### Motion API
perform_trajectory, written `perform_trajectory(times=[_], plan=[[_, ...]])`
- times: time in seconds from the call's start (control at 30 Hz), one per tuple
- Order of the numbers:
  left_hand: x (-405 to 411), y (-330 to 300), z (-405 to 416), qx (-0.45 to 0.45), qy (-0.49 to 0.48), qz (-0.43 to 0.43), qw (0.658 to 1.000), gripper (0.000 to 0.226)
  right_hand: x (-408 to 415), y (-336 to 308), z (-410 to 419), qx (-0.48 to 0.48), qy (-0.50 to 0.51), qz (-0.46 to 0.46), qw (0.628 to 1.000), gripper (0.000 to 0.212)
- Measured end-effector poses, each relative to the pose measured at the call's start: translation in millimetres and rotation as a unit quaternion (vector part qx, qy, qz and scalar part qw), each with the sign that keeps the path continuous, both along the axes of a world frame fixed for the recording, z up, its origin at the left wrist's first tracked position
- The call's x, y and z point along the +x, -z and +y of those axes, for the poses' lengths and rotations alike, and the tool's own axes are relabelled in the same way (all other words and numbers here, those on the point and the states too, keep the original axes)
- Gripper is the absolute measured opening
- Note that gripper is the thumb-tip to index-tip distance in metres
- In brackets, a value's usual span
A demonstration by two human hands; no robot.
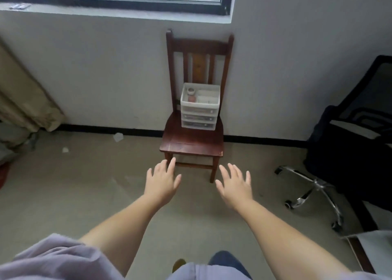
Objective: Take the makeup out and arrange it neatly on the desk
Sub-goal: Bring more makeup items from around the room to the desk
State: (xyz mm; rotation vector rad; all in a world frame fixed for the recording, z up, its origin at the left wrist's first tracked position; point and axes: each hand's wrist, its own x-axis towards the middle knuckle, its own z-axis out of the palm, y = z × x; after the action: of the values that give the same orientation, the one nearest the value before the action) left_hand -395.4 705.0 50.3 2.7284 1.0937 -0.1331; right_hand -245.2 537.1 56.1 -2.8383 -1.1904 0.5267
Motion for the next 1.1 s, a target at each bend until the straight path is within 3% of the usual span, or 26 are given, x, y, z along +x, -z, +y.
perform_trajectory(times=[0.33,0.6,0.73,0.97,1.1], plan=[[156.9,32.6,152.5,-0.026,0.011,0.021,0.999,0.061,176.0,30.0,158.1,-0.007,-0.038,-0.01,0.999,0.054],[290.2,41.1,251.2,-0.108,-0.017,0.006,0.994,0.062,325.1,41.1,292.6,-0.013,-0.115,0.032,0.993,0.052],[348.0,52.7,295.3,-0.179,-0.028,-0.031,0.983,0.057,371.4,53.1,367.7,0.003,-0.155,0.074,0.985,0.046],[415.8,97.4,363.3,-0.216,-0.023,-0.039,0.975,0.039,417.0,99.8,482.3,0.036,-0.159,0.125,0.979,0.05],[428.1,125.0,384.5,-0.225,0.002,-0.008,0.974,0.038,423.3,127.0,512.6,0.036,-0.193,0.088,0.977,0.048]])
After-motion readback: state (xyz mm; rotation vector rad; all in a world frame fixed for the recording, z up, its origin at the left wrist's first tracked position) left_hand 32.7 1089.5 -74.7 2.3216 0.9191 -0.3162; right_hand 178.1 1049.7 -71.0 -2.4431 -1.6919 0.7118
